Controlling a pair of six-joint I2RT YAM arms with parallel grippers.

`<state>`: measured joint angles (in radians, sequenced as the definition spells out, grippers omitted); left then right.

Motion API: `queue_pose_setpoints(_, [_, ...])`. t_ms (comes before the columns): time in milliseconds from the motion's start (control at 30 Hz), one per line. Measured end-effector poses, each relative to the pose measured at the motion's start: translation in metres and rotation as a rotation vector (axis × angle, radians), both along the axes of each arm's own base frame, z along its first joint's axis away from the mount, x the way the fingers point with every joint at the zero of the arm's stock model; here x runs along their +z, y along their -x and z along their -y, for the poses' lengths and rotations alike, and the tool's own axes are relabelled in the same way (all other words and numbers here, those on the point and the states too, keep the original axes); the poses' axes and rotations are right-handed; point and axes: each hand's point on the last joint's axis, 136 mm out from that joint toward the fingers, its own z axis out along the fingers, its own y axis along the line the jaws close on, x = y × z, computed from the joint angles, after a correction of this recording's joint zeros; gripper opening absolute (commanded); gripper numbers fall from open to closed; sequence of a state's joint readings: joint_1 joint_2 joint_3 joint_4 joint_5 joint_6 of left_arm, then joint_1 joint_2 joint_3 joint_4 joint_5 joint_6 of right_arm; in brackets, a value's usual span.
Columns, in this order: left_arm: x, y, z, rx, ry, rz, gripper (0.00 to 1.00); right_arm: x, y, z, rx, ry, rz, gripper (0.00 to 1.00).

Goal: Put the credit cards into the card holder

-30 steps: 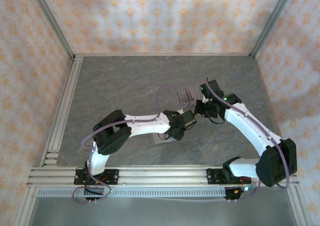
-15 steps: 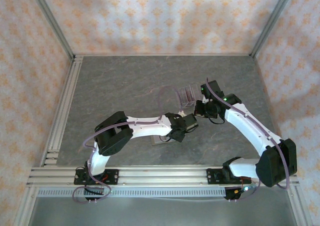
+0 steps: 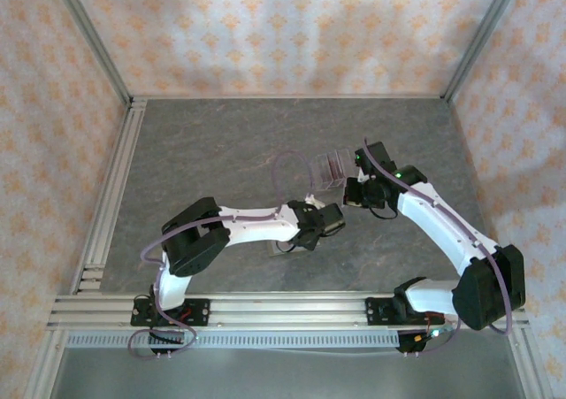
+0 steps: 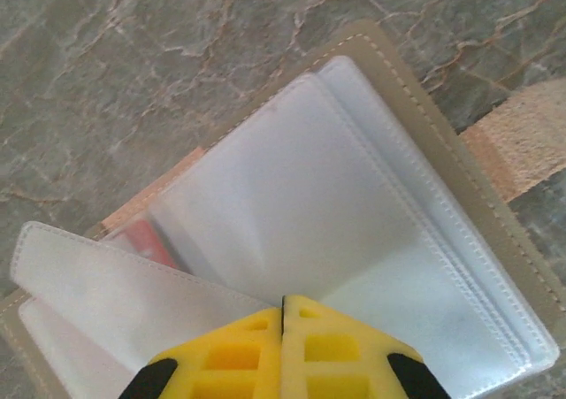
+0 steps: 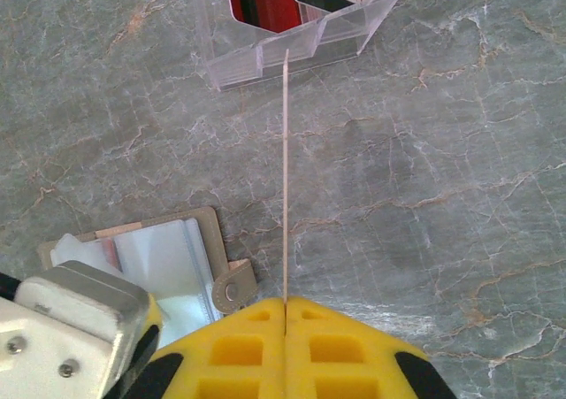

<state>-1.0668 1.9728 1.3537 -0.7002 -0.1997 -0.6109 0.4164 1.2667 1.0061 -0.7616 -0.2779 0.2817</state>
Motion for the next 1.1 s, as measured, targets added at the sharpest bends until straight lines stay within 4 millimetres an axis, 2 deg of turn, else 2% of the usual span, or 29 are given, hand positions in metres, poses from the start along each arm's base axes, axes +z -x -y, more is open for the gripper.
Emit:
queue_pose_setpoints(100, [0.003,0.002,-0.008,0.027,0.004,0.01,0.0,-0.001,0.001,-0.004,0.025,0.022,0.006,0.0])
queue_pose_setpoints(267, [0.013,0.01,-0.023,0.054,0.03,0.024,0.0,-0.01,0.008,-0.024,0.104,0.06,-0.01,0.0])
queue_pose_setpoints(467, [0.032,0.009,-0.026,0.079,0.084,0.059,0.0,-0.02,0.016,-0.046,0.172,0.069,-0.036,0.0])
queue_pose_setpoints(633, [0.022,0.013,-0.034,0.1,0.074,0.052,0.0,-0.03,0.019,-0.069,0.219,0.049,-0.058,0.0])
queue_pose_setpoints(833, [0.007,0.023,-0.055,0.133,0.035,0.038,0.0,-0.039,0.019,-0.093,0.246,-0.014,-0.083,0.0])
queue_pose_setpoints(967, [0.011,0.026,-0.063,0.154,0.047,0.052,0.0,-0.046,0.021,-0.106,0.264,-0.031,-0.103,0.0])
queue_pose_setpoints(1100, [0.016,0.024,-0.064,0.17,0.076,0.064,0.0,-0.051,0.021,-0.108,0.27,-0.021,-0.109,0.0])
